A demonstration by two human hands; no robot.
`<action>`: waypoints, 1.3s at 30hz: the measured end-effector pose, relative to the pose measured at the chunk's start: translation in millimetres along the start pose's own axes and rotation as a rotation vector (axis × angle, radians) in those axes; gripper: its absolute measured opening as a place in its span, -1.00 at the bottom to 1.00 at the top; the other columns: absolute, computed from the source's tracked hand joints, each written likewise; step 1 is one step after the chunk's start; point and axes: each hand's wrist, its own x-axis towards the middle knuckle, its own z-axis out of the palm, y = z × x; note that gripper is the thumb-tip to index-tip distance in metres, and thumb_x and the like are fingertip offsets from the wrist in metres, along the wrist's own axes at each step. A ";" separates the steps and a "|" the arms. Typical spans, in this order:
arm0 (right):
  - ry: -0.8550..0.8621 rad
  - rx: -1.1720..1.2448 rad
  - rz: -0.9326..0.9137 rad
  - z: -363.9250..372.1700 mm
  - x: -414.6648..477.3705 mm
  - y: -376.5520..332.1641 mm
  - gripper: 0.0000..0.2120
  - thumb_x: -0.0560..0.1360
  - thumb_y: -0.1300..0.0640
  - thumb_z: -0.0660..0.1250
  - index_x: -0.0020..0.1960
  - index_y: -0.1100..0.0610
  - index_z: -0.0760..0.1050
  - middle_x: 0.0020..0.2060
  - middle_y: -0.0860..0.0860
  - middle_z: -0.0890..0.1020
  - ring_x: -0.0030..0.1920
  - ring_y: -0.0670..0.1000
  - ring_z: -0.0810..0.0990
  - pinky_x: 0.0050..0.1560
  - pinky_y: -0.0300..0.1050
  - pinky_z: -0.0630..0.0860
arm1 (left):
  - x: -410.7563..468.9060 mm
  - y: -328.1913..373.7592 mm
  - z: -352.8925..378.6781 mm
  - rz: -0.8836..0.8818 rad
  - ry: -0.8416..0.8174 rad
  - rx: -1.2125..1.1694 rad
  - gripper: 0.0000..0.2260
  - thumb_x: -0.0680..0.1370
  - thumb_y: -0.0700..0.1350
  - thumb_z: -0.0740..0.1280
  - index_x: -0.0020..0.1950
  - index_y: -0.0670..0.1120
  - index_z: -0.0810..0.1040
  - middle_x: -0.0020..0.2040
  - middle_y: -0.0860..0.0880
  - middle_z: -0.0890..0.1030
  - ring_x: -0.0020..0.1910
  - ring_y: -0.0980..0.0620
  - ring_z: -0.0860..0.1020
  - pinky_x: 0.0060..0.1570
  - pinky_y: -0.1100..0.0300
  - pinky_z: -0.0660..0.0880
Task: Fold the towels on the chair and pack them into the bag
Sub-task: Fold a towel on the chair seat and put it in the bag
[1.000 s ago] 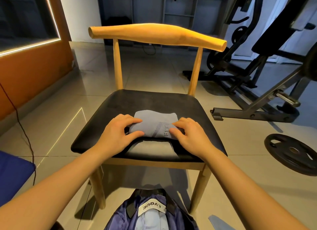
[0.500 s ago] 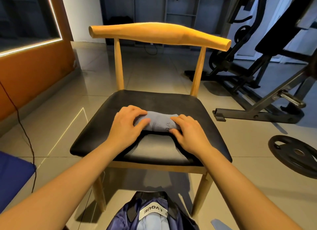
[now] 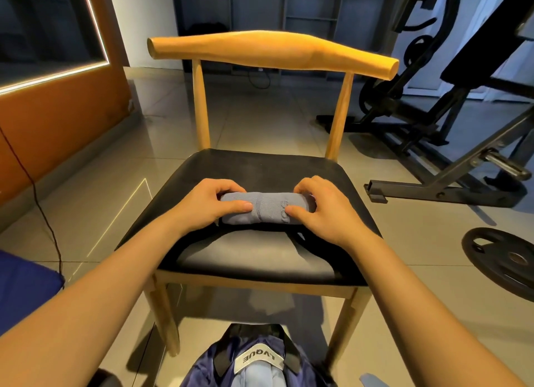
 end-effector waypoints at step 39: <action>-0.053 0.224 0.099 -34.7 -46.2 -18.2 -0.82 0.51 -0.01 0.47 0.07 -0.04 0.57 0.06 -0.08 0.60 0.09 -0.08 0.57 0.11 -0.08 0.55 | -38.9 75.9 -8.4 -0.081 -0.230 0.178 -0.73 0.45 0.13 0.55 0.02 0.02 0.63 -0.09 0.03 0.72 -0.11 0.09 0.68 -0.08 0.14 0.65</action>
